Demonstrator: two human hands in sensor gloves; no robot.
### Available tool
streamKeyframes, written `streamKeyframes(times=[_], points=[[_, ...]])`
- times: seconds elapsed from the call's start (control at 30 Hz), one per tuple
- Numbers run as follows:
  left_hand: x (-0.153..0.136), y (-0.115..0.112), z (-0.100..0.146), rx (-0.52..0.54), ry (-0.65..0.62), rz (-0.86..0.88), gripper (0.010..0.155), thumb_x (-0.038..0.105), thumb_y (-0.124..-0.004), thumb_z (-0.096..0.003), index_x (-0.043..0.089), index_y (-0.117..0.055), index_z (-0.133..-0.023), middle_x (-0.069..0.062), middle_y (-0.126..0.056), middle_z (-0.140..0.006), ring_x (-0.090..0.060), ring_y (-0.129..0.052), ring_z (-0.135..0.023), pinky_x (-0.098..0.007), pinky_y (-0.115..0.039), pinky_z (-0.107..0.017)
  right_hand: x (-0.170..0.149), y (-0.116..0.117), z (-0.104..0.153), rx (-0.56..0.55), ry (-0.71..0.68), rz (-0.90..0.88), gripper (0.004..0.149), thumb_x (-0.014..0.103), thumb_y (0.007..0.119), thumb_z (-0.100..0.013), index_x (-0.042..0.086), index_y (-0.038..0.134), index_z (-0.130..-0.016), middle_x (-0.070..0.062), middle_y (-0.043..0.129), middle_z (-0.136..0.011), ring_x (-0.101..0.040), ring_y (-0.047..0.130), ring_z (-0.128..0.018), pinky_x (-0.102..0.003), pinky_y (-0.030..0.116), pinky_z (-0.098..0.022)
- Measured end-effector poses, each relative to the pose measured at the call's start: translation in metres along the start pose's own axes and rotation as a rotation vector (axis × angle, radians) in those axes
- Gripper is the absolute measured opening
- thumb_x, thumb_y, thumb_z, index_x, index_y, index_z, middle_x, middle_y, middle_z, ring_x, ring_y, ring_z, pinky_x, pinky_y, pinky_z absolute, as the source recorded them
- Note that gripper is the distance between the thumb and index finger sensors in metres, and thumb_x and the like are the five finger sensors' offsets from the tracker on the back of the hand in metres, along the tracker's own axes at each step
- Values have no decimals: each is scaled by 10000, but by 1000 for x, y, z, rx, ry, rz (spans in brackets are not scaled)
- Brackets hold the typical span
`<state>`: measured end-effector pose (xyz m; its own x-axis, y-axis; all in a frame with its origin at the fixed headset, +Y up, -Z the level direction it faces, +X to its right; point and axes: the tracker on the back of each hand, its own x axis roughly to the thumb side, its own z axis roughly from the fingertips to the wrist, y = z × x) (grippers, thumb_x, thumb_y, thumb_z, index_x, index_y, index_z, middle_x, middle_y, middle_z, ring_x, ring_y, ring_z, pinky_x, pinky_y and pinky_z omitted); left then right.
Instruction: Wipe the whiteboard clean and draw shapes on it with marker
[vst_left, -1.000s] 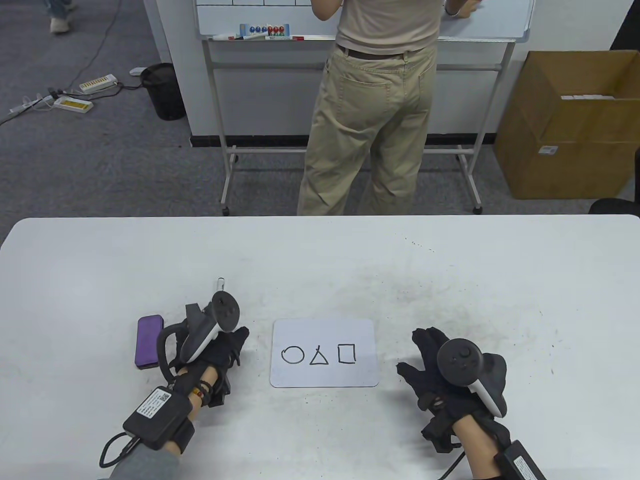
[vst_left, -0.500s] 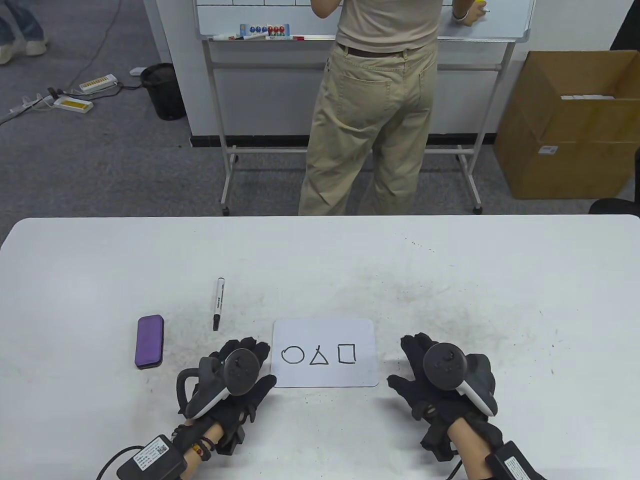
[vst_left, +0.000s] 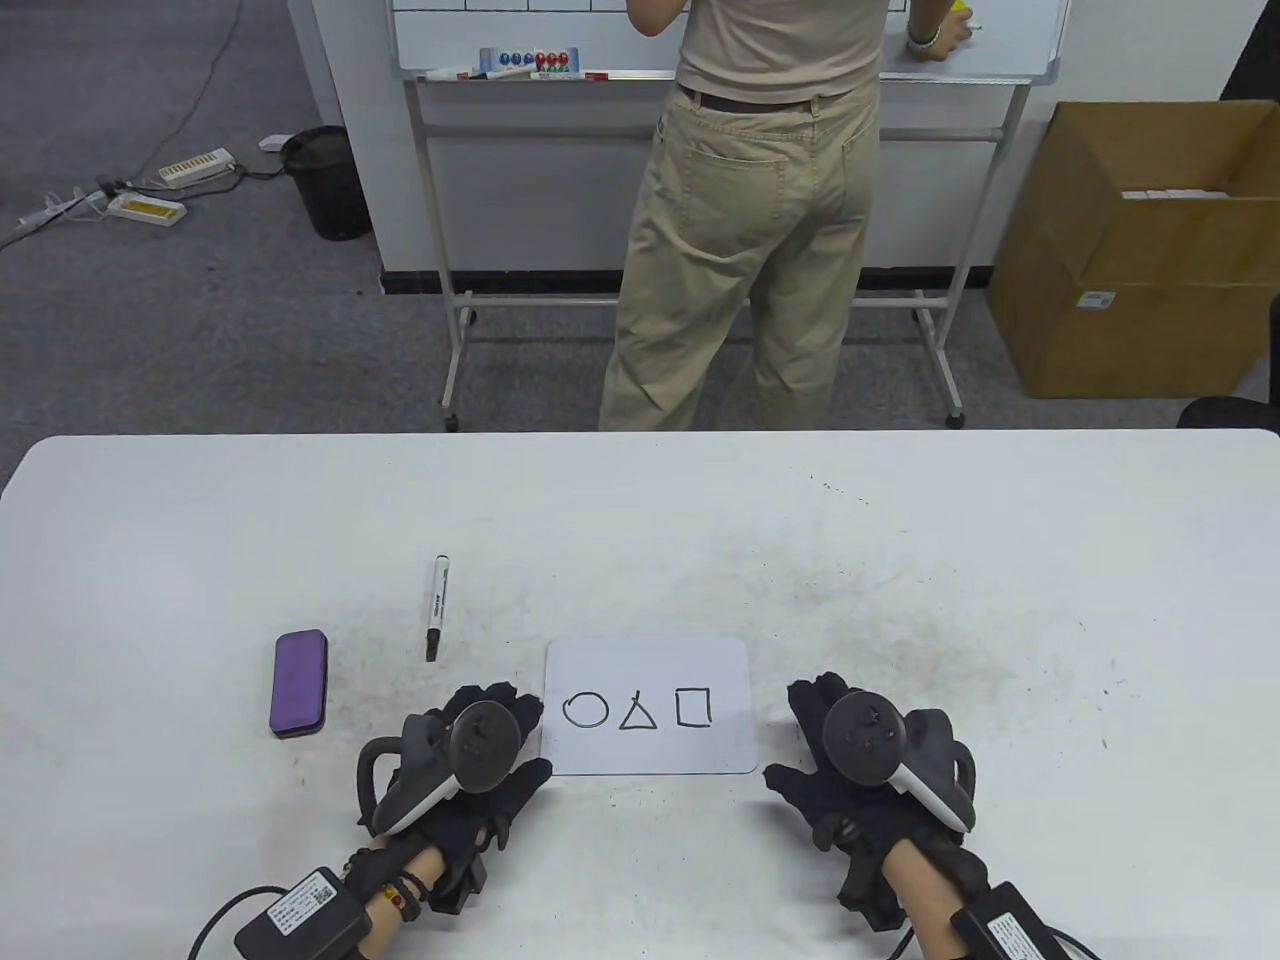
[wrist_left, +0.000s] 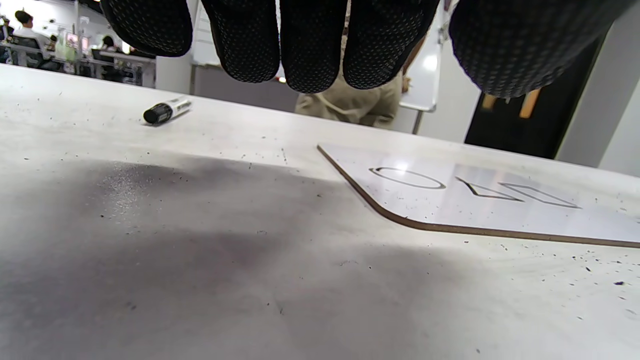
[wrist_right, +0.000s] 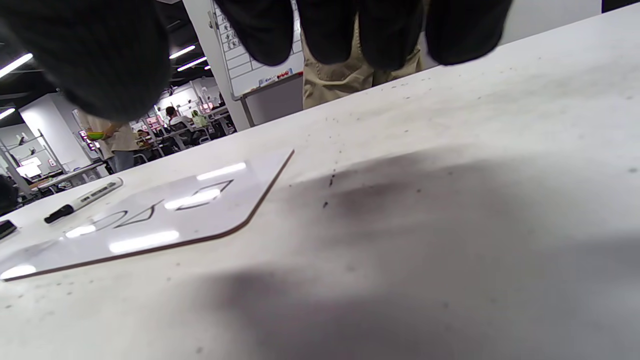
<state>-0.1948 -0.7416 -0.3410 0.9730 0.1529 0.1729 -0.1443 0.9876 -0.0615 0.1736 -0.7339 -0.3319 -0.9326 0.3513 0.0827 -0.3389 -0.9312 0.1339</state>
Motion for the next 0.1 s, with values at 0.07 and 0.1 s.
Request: streamKeyframes(times=[0.07, 0.1], points=[[0, 1, 0, -2, 0, -3, 702, 572, -750, -359, 324, -651, -1008, -10, -644, -1144, -339, -636, -1088, -634, -580, -754, -1, 1, -1, 7, 4, 5, 892, 592, 821, -357, 211, 473, -1084, -127, 445, -1151, -449, 523, -1081, -611, 555, -721], [0, 1, 0, -3, 2, -3, 700, 572, -750, -360, 324, -651, -1007, -12, -646, -1143, -338, -637, -1088, -634, -579, -754, -1, 2, -1, 10, 5, 7, 892, 592, 820, -357, 212, 472, -1084, -128, 447, -1149, -449, 524, -1081, -611, 555, -721]])
